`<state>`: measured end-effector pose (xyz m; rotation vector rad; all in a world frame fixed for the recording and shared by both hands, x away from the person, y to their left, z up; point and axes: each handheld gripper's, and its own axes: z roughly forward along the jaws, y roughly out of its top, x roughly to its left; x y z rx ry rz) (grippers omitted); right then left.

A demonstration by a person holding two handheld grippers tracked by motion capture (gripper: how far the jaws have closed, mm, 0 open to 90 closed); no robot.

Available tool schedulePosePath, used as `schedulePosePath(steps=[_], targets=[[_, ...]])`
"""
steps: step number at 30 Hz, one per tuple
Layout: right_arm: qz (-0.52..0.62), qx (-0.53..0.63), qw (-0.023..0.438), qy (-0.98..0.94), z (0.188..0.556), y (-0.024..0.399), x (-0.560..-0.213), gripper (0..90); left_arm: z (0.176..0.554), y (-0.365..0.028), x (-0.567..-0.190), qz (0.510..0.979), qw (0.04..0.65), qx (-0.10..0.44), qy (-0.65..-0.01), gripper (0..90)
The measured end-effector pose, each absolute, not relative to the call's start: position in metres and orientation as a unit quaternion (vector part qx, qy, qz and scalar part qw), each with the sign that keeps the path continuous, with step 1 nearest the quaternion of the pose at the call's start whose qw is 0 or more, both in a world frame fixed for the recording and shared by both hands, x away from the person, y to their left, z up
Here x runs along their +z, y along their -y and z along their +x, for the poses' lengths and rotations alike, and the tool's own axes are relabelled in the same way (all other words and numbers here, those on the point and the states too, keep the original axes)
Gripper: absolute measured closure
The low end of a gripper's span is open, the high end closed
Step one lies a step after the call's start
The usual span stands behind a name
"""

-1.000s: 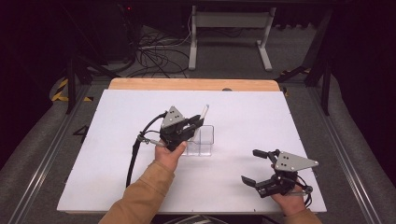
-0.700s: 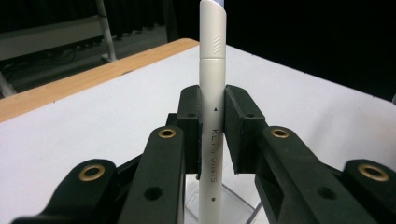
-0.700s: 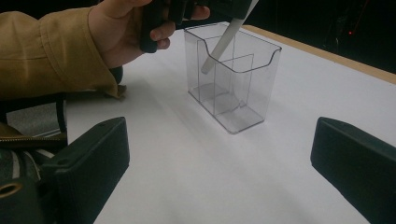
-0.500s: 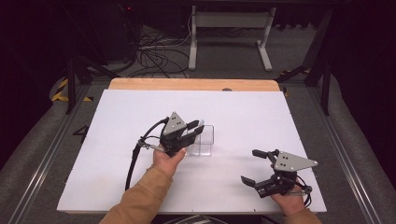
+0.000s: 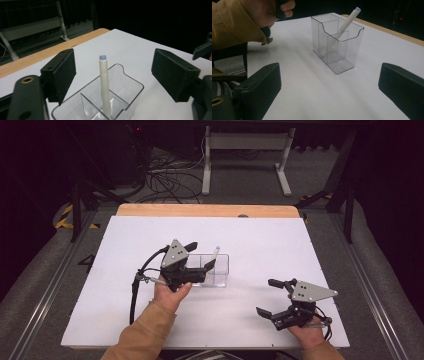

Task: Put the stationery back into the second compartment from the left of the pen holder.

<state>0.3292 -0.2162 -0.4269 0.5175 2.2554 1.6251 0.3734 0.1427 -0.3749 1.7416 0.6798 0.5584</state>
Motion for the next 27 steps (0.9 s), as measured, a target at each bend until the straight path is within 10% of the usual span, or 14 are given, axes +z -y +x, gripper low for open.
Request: schedulePosePath(steps=[27], targets=[[0.186, 0.576, 0.164, -0.779, 0.325, 0.218, -0.427, 4.5, 0.329, -0.215, -0.384, 0.758, 0.561, 0.208, -0.261, 14.0]])
